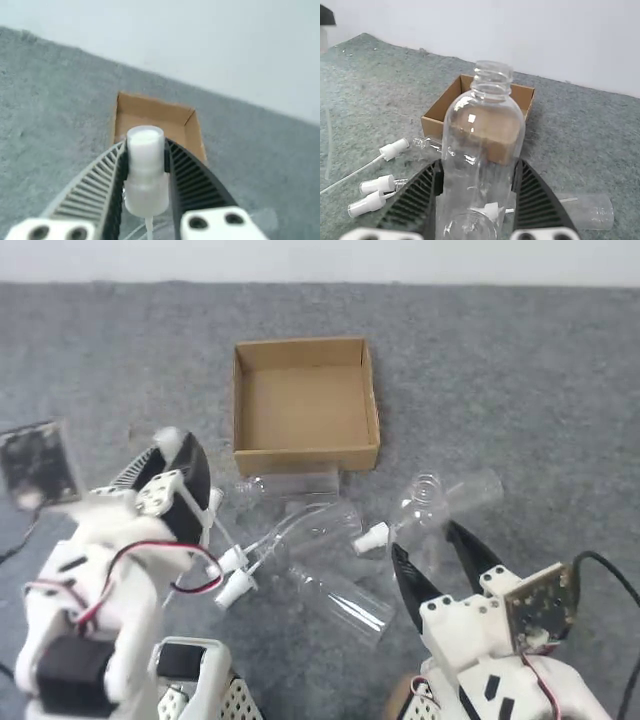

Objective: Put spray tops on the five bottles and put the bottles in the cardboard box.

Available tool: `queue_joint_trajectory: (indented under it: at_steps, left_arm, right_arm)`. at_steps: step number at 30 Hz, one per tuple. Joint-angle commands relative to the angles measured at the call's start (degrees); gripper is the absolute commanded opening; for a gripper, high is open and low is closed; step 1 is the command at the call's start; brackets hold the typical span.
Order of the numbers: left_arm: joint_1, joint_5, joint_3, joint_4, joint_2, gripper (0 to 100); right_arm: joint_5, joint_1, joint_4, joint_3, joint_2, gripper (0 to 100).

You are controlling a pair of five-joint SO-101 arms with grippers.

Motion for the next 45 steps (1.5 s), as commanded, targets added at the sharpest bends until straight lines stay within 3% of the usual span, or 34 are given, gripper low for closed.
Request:
queue_joint_trajectory:
  at_steps: [1, 25, 45]
  left_arm:
    - [0.0, 4.2, -0.6, -5.0, -4.1, 1]
    - [0.1, 17.8, -0.6, -17.9, -19.7, 1]
    - [0.1, 21.4, -0.6, -18.2, -26.5, 1]
  right_arm:
    - [1.1, -4.5, -2.2, -0.1, 0.0, 2.7]
    - [1.1, -6.0, -5.7, 3.6, 0.1, 2.7]
    - [1.1, -6.2, -6.3, 3.9, 0.1, 2.7]
